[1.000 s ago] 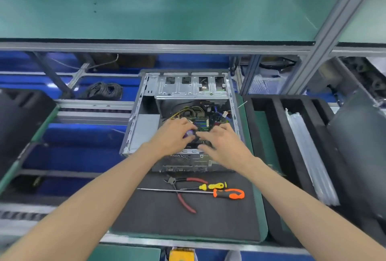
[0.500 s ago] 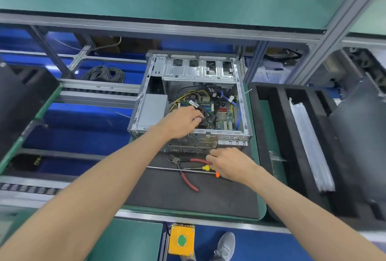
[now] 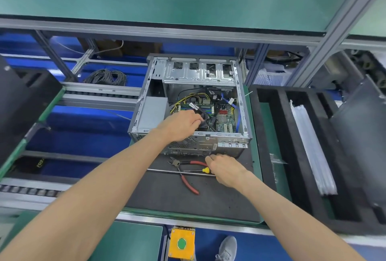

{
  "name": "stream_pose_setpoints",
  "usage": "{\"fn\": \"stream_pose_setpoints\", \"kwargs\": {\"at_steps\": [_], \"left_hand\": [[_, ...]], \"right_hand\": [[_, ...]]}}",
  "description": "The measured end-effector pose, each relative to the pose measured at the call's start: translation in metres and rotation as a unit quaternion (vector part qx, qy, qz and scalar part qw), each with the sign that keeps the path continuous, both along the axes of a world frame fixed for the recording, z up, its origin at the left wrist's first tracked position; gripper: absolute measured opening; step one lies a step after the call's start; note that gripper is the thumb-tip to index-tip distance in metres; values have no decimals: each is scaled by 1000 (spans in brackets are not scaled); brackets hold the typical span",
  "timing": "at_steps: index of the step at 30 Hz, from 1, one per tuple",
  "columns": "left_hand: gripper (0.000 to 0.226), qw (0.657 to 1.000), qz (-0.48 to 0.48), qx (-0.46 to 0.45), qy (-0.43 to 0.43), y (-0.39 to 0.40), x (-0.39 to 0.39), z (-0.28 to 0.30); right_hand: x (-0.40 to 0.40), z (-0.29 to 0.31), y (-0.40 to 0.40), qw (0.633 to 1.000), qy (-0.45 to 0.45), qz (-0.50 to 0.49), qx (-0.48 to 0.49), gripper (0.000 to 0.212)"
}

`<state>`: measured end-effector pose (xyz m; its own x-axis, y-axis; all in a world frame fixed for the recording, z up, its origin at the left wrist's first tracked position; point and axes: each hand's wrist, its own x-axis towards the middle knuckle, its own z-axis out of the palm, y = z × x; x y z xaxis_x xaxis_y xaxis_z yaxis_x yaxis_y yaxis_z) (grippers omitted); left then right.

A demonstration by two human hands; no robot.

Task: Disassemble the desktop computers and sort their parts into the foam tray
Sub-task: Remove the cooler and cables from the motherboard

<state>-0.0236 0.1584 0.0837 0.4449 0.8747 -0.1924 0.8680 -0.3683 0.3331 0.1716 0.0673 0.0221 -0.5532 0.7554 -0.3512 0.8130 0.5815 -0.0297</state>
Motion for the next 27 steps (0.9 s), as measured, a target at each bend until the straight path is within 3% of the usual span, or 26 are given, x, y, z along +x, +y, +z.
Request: {"fn": "stream_pose_setpoints", "kwargs": {"at_steps": [3, 8, 14, 20, 27], "left_hand": [[41, 1000, -1, -3, 2, 0, 0, 0], [41, 1000, -4, -9, 0, 0, 0, 1], [41, 1000, -8, -16, -4, 1, 0, 1], [37, 999, -16, -25, -11, 4, -1, 0], [46, 999, 0, -41, 7, 7, -4, -4]], "right_hand": [[3, 5, -3, 1000, 16, 13, -5, 37], [5, 29, -3, 998, 42, 46, 4, 24], [6, 84, 7, 989, 136, 59, 16, 21], [25, 118, 39, 943, 320, -51, 77, 12], [23, 118, 101, 892, 382, -195, 143, 11]]}}
